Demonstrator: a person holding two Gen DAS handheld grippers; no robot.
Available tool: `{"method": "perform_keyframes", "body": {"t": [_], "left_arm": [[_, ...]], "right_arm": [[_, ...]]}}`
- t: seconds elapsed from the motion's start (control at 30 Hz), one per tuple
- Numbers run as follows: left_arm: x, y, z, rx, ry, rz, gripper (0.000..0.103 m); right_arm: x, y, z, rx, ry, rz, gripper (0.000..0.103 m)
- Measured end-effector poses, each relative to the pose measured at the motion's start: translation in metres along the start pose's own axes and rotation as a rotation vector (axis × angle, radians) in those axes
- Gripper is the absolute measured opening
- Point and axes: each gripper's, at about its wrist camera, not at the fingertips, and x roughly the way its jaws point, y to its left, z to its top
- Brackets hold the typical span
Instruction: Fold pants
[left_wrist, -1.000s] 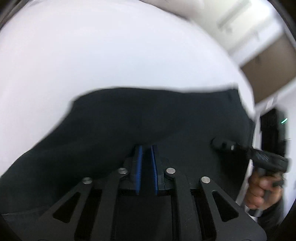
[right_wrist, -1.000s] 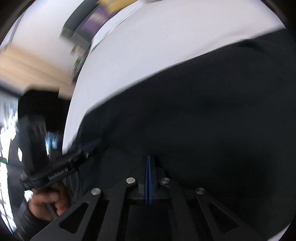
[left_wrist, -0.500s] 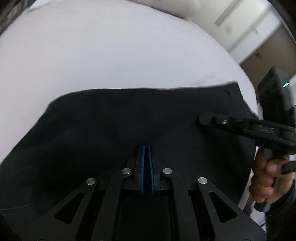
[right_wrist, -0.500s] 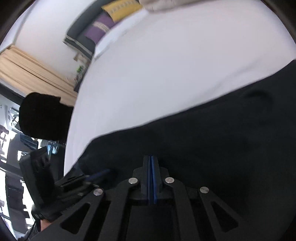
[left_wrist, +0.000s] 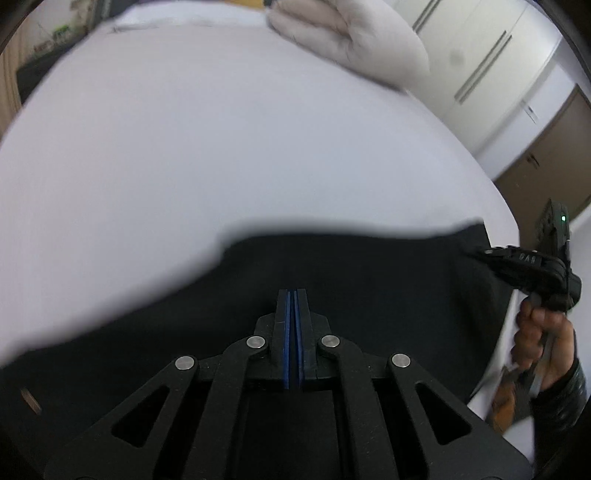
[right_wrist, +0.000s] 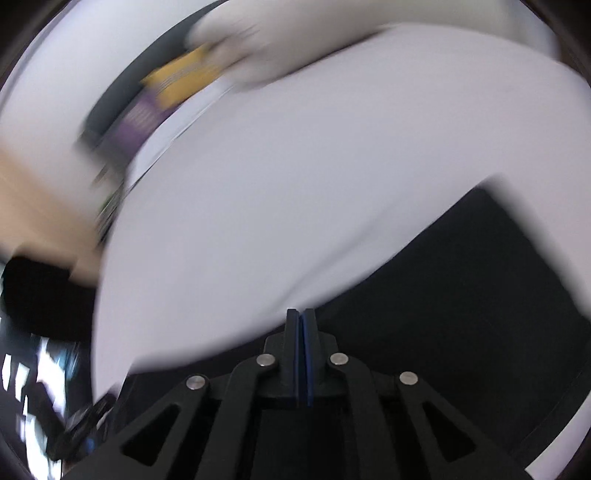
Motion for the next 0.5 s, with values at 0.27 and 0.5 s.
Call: {"method": "perform_keyframes", "body": {"t": [0.27, 0.5], "left_arm": [[-0.005, 0.006, -0.05, -0.034, 0.015, 0.079, 0.003], [-0.079, 0.047, -0.101, -0.199, -0.12, 0.101, 0.004]], "right_arm": [[0.024, -0.056, 0.029, 0.179, -0.062, -0.094, 0.0], [-0.055, -0.03, 0.008, 0.184, -0.122, -0.146, 0.006]]}}
